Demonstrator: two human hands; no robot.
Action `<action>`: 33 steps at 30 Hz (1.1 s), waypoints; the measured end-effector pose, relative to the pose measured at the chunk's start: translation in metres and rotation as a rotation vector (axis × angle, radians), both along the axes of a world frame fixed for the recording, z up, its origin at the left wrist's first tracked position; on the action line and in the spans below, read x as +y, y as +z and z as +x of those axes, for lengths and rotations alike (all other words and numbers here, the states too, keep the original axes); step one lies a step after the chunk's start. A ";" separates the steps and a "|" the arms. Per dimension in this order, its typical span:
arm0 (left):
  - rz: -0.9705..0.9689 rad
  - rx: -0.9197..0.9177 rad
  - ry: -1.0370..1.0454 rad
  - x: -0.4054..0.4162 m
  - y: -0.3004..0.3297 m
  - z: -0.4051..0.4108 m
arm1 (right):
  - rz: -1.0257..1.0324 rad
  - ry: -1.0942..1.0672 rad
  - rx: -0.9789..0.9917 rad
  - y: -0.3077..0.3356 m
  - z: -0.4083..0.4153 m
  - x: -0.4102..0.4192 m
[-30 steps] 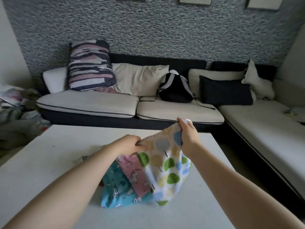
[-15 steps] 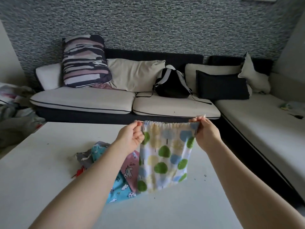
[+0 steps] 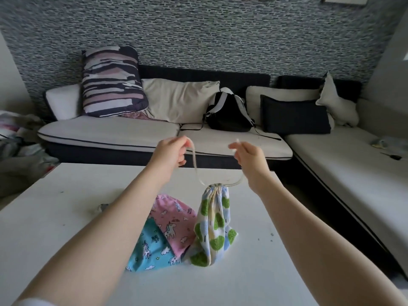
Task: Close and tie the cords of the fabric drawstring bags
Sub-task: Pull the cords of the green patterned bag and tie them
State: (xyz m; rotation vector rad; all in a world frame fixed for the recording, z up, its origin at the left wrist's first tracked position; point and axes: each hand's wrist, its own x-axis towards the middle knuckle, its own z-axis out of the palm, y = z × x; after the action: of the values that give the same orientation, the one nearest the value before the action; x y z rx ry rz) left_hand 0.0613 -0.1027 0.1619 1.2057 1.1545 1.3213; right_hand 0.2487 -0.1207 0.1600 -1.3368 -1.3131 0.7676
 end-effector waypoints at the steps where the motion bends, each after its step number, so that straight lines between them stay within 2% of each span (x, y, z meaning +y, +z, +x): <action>1: 0.081 0.163 0.006 -0.005 0.010 0.006 | 0.051 0.061 -0.060 0.008 -0.010 -0.002; 3: 0.225 0.390 0.032 -0.014 0.025 0.017 | 0.109 0.199 -0.115 0.018 -0.026 -0.008; 5: 0.311 0.490 0.026 -0.018 0.033 0.023 | 0.101 0.323 -0.103 0.026 -0.035 -0.014; 7: 0.343 0.466 -0.009 -0.024 0.039 0.026 | 0.095 0.327 -0.135 0.029 -0.039 -0.016; 9: 0.350 0.294 -0.023 -0.029 0.041 0.029 | 0.093 0.257 -0.111 0.030 -0.039 -0.014; 11: 0.293 0.103 -0.047 -0.032 0.035 0.031 | 0.082 0.225 -0.011 0.033 -0.038 -0.013; 13: 0.173 0.018 -0.161 -0.034 0.018 0.034 | 0.075 0.239 0.122 0.041 -0.037 -0.013; 15: 0.127 0.210 -0.277 -0.035 -0.001 0.038 | 0.083 0.269 0.223 0.049 -0.037 -0.014; 17: 0.190 0.451 -0.293 -0.038 -0.011 0.042 | 0.092 0.262 0.195 0.051 -0.036 -0.012; 19: 0.205 0.446 -0.246 -0.037 -0.014 0.043 | 0.095 0.211 0.118 0.046 -0.032 -0.006; 22: 0.014 0.313 -0.124 -0.029 -0.023 0.037 | -0.021 0.065 0.067 0.032 -0.018 0.003; 24: -0.135 0.357 -0.047 -0.025 -0.027 0.031 | -0.141 0.010 0.123 0.027 -0.008 0.003; 26: -0.214 0.512 -0.065 -0.027 -0.027 0.028 | -0.174 0.100 0.293 0.031 -0.005 0.000; 28: -0.208 0.641 -0.157 -0.030 -0.023 0.029 | -0.162 0.244 0.483 0.044 -0.013 -0.005; 30: -0.138 0.606 -0.306 -0.035 -0.019 0.033 | -0.142 0.345 0.563 0.057 -0.027 -0.010; 33: -0.041 0.530 -0.453 -0.046 -0.015 0.039 | -0.146 0.498 0.539 0.065 -0.047 -0.019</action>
State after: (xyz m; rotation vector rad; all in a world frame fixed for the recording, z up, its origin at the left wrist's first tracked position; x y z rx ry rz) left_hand 0.1002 -0.1489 0.1473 1.7253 1.1614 0.6498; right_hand 0.2020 -0.1394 0.2249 -0.8162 -1.1644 1.4744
